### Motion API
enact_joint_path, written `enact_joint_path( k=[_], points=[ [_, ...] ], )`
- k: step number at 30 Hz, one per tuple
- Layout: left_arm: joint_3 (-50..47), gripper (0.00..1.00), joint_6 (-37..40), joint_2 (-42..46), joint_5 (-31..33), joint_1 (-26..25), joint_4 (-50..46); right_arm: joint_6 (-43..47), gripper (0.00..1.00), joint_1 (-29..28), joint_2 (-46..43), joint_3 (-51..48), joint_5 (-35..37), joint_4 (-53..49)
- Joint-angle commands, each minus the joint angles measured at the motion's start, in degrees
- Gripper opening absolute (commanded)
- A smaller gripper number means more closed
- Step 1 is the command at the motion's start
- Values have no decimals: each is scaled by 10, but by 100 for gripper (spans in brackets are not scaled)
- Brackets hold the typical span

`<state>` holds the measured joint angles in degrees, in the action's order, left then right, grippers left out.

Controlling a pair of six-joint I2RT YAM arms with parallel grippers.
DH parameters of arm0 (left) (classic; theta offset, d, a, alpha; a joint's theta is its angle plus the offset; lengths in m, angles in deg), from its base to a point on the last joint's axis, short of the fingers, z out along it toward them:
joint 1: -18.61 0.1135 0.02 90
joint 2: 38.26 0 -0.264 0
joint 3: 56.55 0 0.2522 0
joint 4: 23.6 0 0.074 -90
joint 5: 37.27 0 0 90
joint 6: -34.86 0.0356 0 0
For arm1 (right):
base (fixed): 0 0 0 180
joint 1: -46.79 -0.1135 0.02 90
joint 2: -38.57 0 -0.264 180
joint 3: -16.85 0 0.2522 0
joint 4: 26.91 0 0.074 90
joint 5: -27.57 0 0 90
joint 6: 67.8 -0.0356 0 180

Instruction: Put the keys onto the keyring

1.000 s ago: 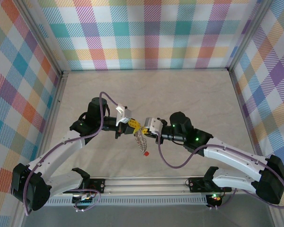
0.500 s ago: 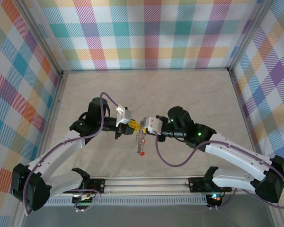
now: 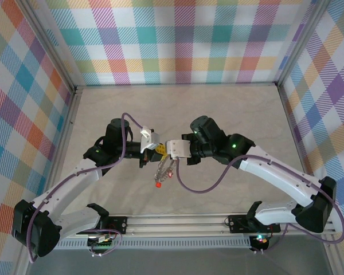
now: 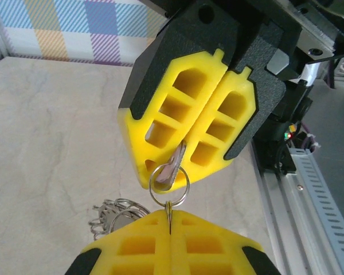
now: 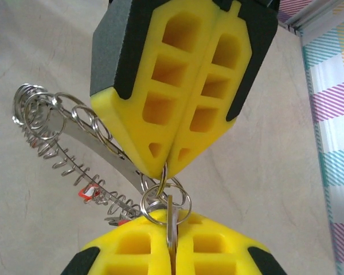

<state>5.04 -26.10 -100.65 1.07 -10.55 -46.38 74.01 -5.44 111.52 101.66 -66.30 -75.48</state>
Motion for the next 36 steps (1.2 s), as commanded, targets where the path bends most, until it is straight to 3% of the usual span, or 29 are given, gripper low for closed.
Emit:
enact_joint_path(
  k=[1,3,6,9,13,18,19,22,23,24,26,31,36],
  points=[
    [0,0,-13,14,33,-2,7,55,0,2,1,35,16,-58],
    [-5,0,-20,14,48,-2,18,79,0,-2,10,43,23,-80],
    [-3,0,-20,11,68,-2,11,113,0,-16,34,59,94,-102],
    [-1,0,-26,7,69,-2,7,162,0,-28,37,45,161,-54],
    [-13,0,-59,8,75,-2,41,205,0,-38,37,46,187,0],
    [-34,1,-118,7,66,-2,107,228,0,-40,53,85,189,-13],
    [-37,4,-125,7,70,-2,112,235,0,-40,54,88,192,-10],
    [-39,27,-143,10,88,2,121,262,0,-40,53,88,208,-1],
    [-41,42,-150,11,92,2,126,274,0,-39,53,88,214,3],
    [-41,65,-151,15,94,3,126,284,0,-39,53,85,220,10],
    [-41,100,-148,18,94,8,121,323,0,-40,54,77,237,22],
    [-46,100,-159,41,130,22,111,395,0,-32,51,55,265,49],
    [-69,100,-204,63,249,39,103,404,0,-27,53,63,270,42]
  ],
)
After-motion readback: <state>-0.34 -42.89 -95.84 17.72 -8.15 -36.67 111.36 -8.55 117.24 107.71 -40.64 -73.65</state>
